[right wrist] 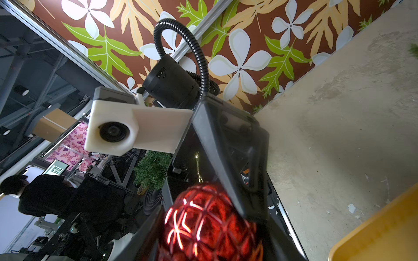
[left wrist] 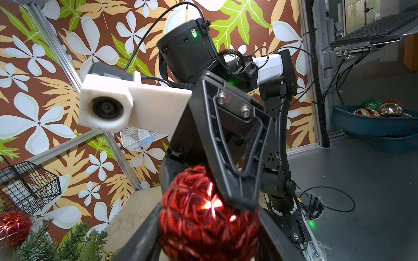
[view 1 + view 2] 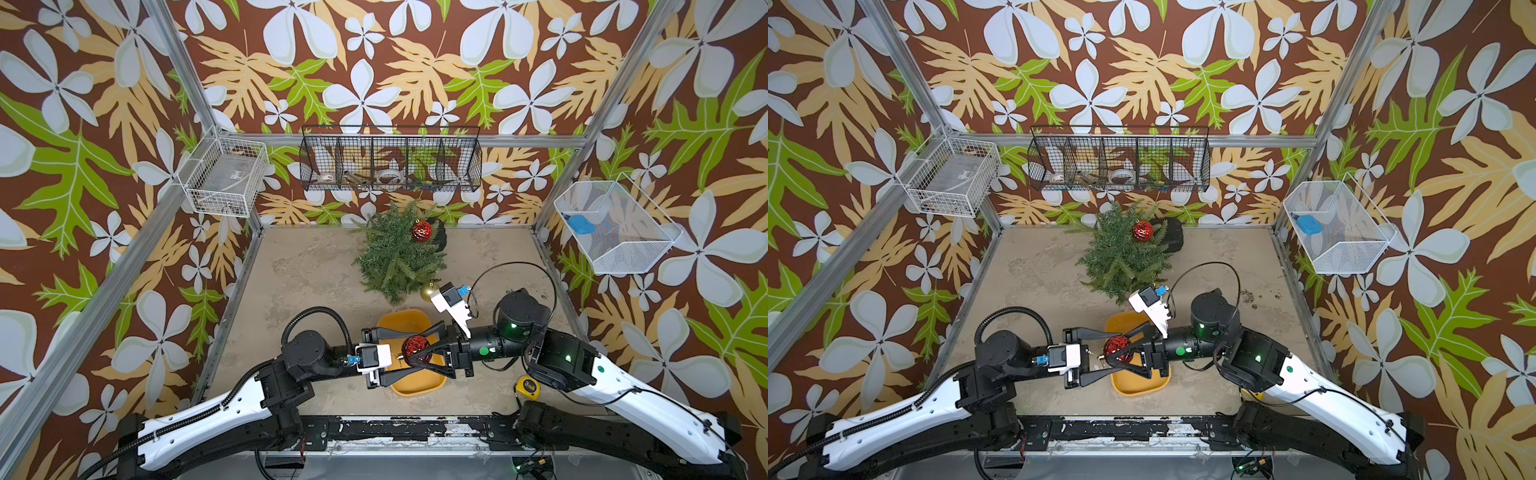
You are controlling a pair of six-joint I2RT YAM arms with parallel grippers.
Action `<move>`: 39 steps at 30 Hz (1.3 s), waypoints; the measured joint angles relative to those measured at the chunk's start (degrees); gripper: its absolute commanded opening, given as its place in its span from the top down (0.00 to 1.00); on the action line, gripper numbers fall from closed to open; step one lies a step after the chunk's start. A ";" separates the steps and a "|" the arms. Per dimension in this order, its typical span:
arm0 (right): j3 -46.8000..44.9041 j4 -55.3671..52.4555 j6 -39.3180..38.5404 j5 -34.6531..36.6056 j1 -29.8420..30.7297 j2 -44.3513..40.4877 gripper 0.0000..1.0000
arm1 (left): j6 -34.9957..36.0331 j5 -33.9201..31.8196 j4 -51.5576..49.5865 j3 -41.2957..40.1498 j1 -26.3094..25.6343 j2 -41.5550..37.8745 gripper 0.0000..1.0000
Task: Decorate the small christmas tree with ornaments
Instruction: Adjust the ornament, then hang an ornament on the christmas tree.
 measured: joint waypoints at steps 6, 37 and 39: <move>0.15 -0.35 -0.72 1.62 -0.07 -0.90 0.47 | -0.20 -2.47 -0.48 0.07 0.02 -1.29 0.15; -15.26 28.28 -49.83 39.06 -2.67 -3.63 0.54 | -22.82 -11.58 -29.92 26.69 31.28 9.49 0.19; -15.41 31.26 -53.46 38.80 -2.67 -2.45 0.54 | -24.30 -6.38 -29.83 28.26 35.78 11.30 0.20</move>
